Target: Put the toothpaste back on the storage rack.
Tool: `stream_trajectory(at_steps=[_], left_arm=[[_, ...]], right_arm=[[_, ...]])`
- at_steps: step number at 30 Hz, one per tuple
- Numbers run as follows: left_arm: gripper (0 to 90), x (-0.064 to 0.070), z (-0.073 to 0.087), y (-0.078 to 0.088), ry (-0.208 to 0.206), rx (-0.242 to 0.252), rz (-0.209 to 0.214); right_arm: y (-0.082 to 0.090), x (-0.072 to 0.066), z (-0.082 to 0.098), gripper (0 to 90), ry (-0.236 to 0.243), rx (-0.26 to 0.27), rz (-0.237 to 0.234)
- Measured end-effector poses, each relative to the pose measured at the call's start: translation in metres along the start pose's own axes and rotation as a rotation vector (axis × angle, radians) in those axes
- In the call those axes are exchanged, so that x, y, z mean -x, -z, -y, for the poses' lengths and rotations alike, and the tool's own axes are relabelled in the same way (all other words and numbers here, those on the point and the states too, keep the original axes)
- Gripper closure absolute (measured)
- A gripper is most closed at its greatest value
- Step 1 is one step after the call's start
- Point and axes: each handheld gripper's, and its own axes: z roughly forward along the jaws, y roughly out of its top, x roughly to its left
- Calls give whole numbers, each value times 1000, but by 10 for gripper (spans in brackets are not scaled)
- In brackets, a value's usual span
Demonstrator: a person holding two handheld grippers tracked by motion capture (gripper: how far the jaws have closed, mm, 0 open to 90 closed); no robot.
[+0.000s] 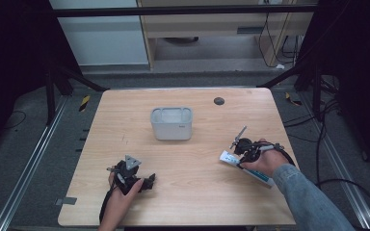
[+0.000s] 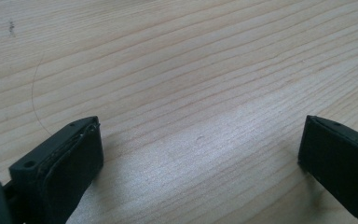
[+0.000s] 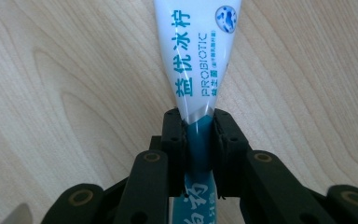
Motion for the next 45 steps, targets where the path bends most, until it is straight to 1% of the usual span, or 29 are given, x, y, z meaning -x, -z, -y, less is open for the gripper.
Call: stream_trajectory(at_steps=[2, 3, 5, 9, 10, 13, 18, 23, 24, 27, 28, 32, 36, 39, 43, 45], left_arm=[[0, 0, 0, 0, 0, 0, 0], [0, 0, 0, 0, -1, 0, 2], [0, 0, 0, 0, -2, 2, 4], [0, 0, 0, 0, -4, 2, 5], [0, 0, 0, 0, -4, 2, 6], [0, 0, 0, 0, -6, 2, 8], [0, 0, 0, 0, -10, 1, 10], [0, 0, 0, 0, -11, 1, 10], [0, 0, 0, 0, -10, 2, 10], [0, 1, 0, 0, -5, 6, 10], [0, 1, 0, -1, -4, 7, 10], [0, 1, 0, 0, -7, 4, 10], [0, 1, 0, 0, -7, 4, 10], [0, 1, 0, -1, -4, 7, 10], [0, 0, 0, 0, -10, 2, 10], [0, 0, 0, 0, -11, 1, 11]], right_arm=[[1, -1, 1, 775, -1, 11, -8], [3, -1, 2, 779, -17, 18, -13], [5, 0, 3, 782, -24, 24, -16], [11, 0, 4, 785, -33, 38, -12], [11, 0, 4, 785, -33, 38, -12], [18, -1, 3, 786, -25, 52, -11], [27, -1, 2, 787, -31, 73, -4], [36, 0, 1, 788, -38, 95, 11], [38, 0, 1, 788, -33, 97, 15], [45, 0, 0, 788, -46, 113, 24], [47, 1, -1, 788, -42, 119, 27], [56, 2, -4, 788, -55, 154, 42], [61, 2, -7, 788, -57, 188, 58], [64, 0, -10, 788, -64, 209, 66], [66, -3, -15, 788, -63, 221, 102], [68, -5, -18, 787, -62, 234, 108]])
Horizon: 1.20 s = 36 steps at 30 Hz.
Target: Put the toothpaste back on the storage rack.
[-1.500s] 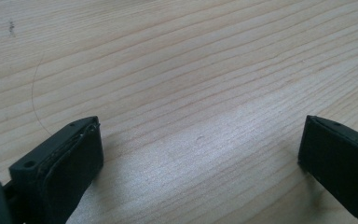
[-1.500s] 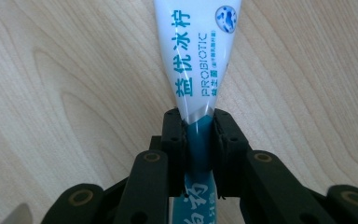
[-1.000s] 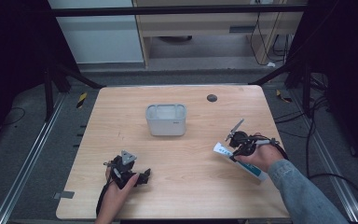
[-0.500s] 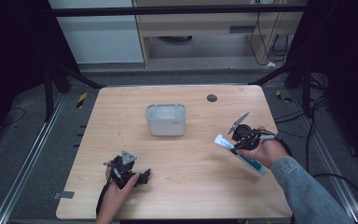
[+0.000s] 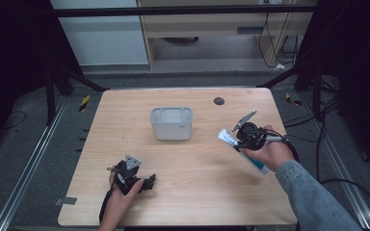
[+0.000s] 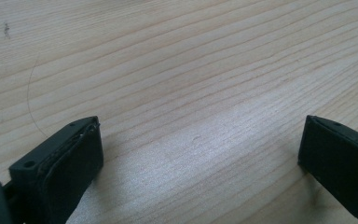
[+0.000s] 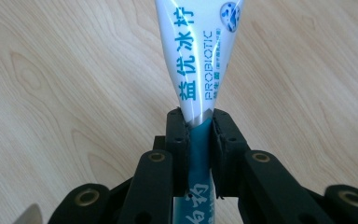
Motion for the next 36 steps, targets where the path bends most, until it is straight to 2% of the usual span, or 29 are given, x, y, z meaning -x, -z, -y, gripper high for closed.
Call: stream_trajectory(at_steps=[3, 9, 12, 25, 36], left_arm=[[0, 0, 0, 0, 0, 0, -1], [0, 0, 0, 0, 1, 0, 0], [0, 0, 0, 0, -1, 0, 1], [0, 0, 0, 0, -4, 0, 5], [0, 0, -1, -1, -12, 2, 14]], right_arm=[[3, -3, -5, 788, 8, 23, 5], [8, -11, -17, 788, 1, 84, 62], [11, -16, -23, 787, -3, 122, 57], [22, -41, -51, 787, -15, 282, 83], [21, -62, -74, 786, -75, 416, 115]])
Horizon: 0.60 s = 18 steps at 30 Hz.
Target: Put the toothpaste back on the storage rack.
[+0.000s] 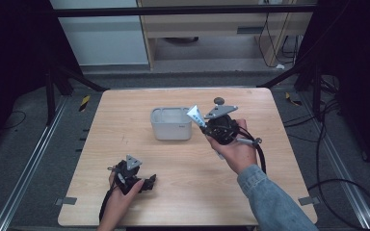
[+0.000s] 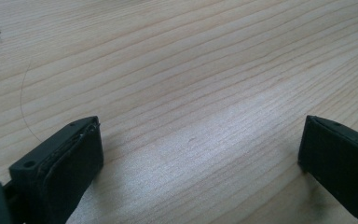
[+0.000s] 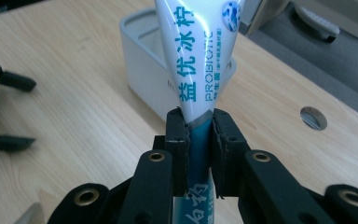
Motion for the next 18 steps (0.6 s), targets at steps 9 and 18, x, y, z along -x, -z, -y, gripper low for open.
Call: stream_trajectory(at_steps=[9, 18], left_arm=[[0, 0, 1, 1, 8, 3, -5], [0, 0, 0, 0, 4, 0, -7]], right_arm=[[-2, -9, -15, 787, -78, 89, 12], [-10, -23, -20, 787, -124, 143, 41]])
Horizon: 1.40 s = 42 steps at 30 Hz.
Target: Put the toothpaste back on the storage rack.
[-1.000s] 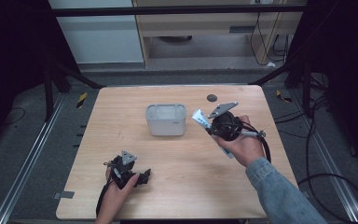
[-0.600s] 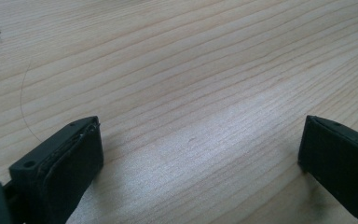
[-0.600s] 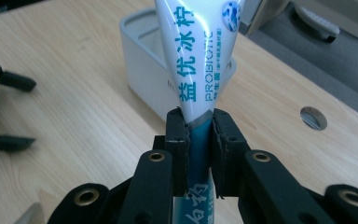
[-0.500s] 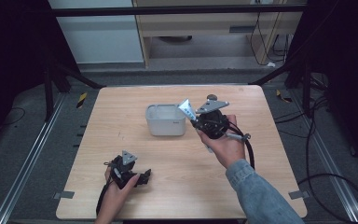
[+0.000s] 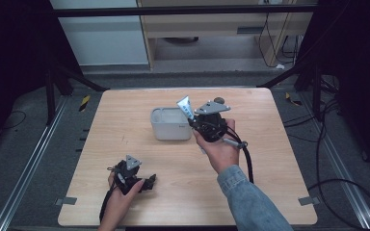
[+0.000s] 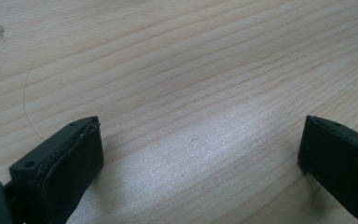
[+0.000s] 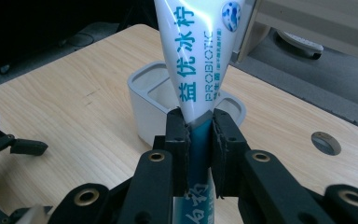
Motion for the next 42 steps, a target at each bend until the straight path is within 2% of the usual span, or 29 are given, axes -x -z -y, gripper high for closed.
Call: stream_trajectory(at_steps=[4, 11, 17, 24, 28, 35, 38, 42], left_arm=[[0, 1, 1, 0, 4, 2, -1], [0, 1, 1, 1, 6, 1, -3], [0, 2, 2, 1, 5, 1, -5], [0, 2, 2, 2, 6, -1, -7], [0, 2, 2, 2, 7, -1, -7], [0, 2, 2, 2, 7, 0, -6], [0, 2, 2, 2, 4, 0, -2], [0, 1, 2, 2, 3, 1, -2]], right_arm=[[-5, -7, 3, 787, -7, 23, -5], [-15, -3, 2, 787, -52, 41, -8], [-23, -7, -1, 787, -84, 52, -12], [-26, -22, -18, 787, -103, 119, -29], [-27, -27, -27, 787, -79, 147, -35], [-29, -25, -39, 786, -85, 197, -40], [-34, -24, -46, 786, -100, 217, -57], [-44, -24, -53, 785, -96, 241, -53]])
